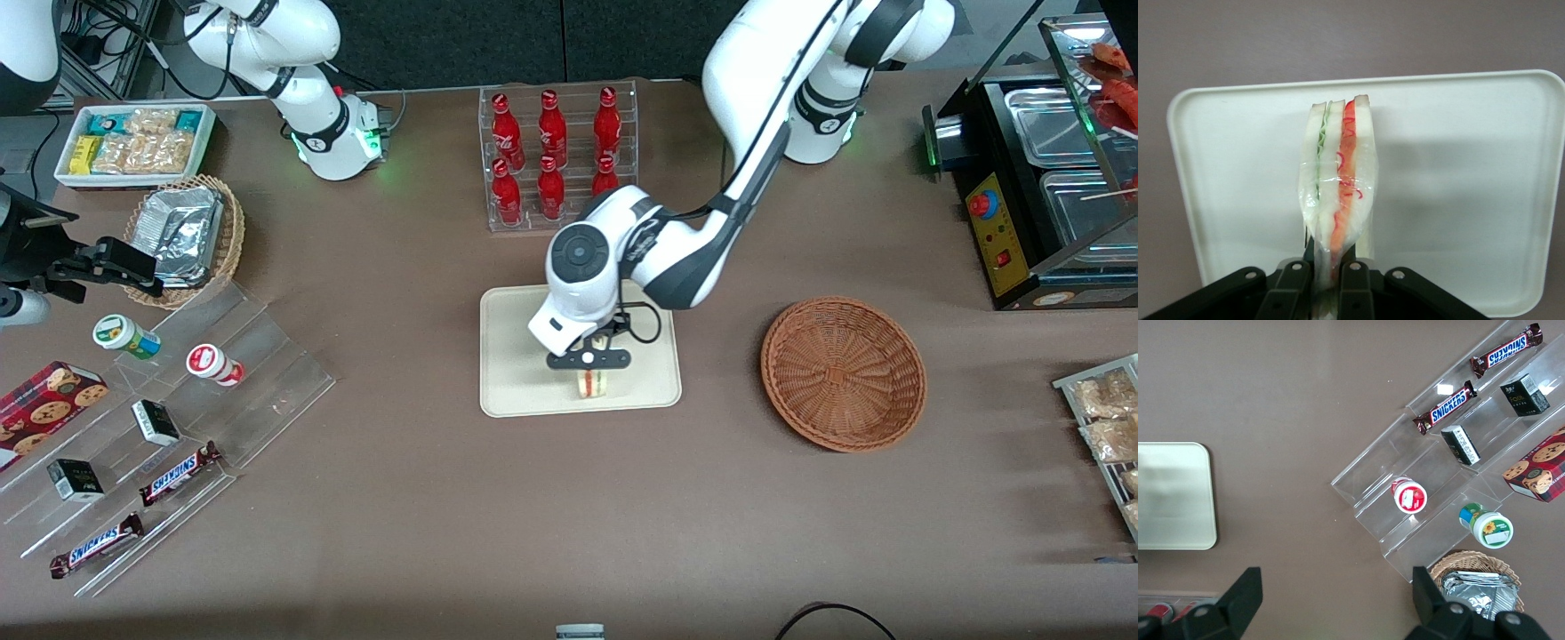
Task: Place sandwich from basket to tray
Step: 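Lift the sandwich and carry it with the left gripper over the tray, then lower the sandwich onto the tray and open the left gripper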
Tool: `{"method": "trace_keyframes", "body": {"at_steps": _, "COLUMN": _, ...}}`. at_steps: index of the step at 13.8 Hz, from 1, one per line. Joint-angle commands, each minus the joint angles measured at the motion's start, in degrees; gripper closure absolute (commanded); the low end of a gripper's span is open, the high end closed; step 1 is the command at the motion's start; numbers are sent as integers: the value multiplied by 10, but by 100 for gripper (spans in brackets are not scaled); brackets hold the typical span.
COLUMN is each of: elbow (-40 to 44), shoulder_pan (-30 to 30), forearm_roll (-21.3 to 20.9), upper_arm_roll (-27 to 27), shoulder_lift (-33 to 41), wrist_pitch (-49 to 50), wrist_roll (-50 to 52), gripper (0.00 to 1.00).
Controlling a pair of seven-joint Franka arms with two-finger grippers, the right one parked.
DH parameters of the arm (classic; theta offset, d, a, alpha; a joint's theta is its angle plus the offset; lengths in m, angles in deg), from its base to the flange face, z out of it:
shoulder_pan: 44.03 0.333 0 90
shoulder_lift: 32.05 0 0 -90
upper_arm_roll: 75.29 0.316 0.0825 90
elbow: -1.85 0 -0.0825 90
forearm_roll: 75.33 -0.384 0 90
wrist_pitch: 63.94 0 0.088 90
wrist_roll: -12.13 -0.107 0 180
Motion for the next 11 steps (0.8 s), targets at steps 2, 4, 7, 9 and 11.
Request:
{"method": "trace_keyframes", "body": {"at_steps": 2, "elbow": 53, "shoulder_pan": -23, "forearm_roll": 1, "upper_arm_roll": 7, "shoulder_lift": -39, "wrist_pitch": 21, "wrist_roll": 12, "gripper": 100}}
{"method": "trace_keyframes", "body": {"at_steps": 4, "elbow": 50, "shoulder_pan": -29, "forearm_roll": 1, "upper_arm_roll": 7, "shoulder_lift": -38, "wrist_pitch": 21, "wrist_roll": 12, "gripper": 100}}
{"method": "trace_keyframes", "body": {"at_steps": 7, "elbow": 45, "shoulder_pan": -36, "forearm_roll": 1, "upper_arm_roll": 7, "shoulder_lift": -36, "wrist_pitch": 21, "wrist_roll": 16, "gripper": 100}}
{"method": "trace_keyframes", "body": {"at_steps": 9, "elbow": 36, "shoulder_pan": -42, "forearm_roll": -2, "upper_arm_roll": 7, "shoulder_lift": -36, "wrist_pitch": 18, "wrist_roll": 16, "gripper": 100}}
{"method": "trace_keyframes", "body": {"at_steps": 11, "elbow": 28, "shoulder_pan": -46, "forearm_roll": -4, "upper_arm_roll": 7, "shoulder_lift": -38, "wrist_pitch": 1, "wrist_roll": 17, "gripper": 100}}
